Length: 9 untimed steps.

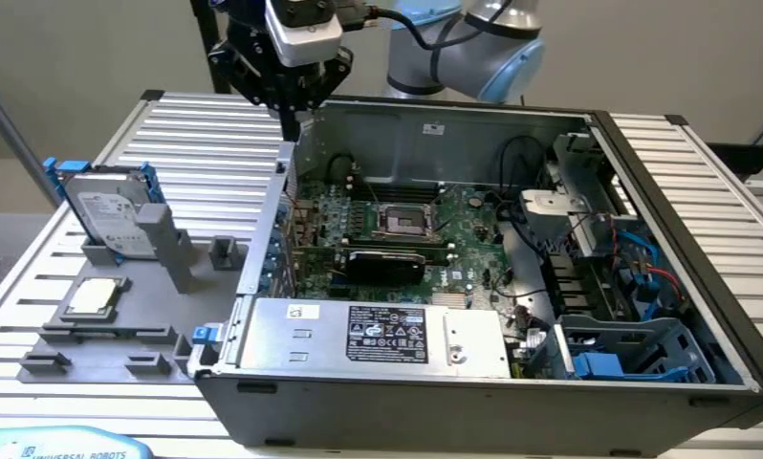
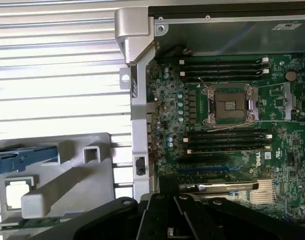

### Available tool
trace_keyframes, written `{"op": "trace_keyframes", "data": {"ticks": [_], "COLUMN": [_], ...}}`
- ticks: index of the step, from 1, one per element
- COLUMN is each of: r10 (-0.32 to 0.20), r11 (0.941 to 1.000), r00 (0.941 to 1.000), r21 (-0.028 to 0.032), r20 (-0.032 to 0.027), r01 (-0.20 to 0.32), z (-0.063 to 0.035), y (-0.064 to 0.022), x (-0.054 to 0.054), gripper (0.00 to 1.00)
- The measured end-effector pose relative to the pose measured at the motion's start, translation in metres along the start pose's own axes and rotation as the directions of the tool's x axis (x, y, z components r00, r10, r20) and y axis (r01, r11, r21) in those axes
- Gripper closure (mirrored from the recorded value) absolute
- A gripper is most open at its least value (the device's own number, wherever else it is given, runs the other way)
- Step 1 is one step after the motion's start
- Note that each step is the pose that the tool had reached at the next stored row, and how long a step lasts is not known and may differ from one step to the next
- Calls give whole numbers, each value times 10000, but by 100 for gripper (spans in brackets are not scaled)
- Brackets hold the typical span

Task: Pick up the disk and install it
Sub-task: 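Reach for the disk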

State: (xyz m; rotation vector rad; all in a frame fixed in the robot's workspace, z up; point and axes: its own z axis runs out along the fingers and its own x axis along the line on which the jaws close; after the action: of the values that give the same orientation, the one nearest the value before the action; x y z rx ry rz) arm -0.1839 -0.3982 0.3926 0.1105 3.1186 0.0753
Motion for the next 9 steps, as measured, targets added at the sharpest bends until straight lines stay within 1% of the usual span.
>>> {"op": "trace_keyframes", "data": {"ticks": [3, 5, 9], "r10": [0, 2, 5], "r11": [10000, 10000, 10000], "r00": [10000, 10000, 10000], "r21": [1, 2, 7], "r20": [-9, -26, -89], "r01": [0, -2, -5], "z": [-3, -4, -6], "y": [0, 3, 22], "x": [135, 230, 387], "gripper": [89, 89, 89]}}
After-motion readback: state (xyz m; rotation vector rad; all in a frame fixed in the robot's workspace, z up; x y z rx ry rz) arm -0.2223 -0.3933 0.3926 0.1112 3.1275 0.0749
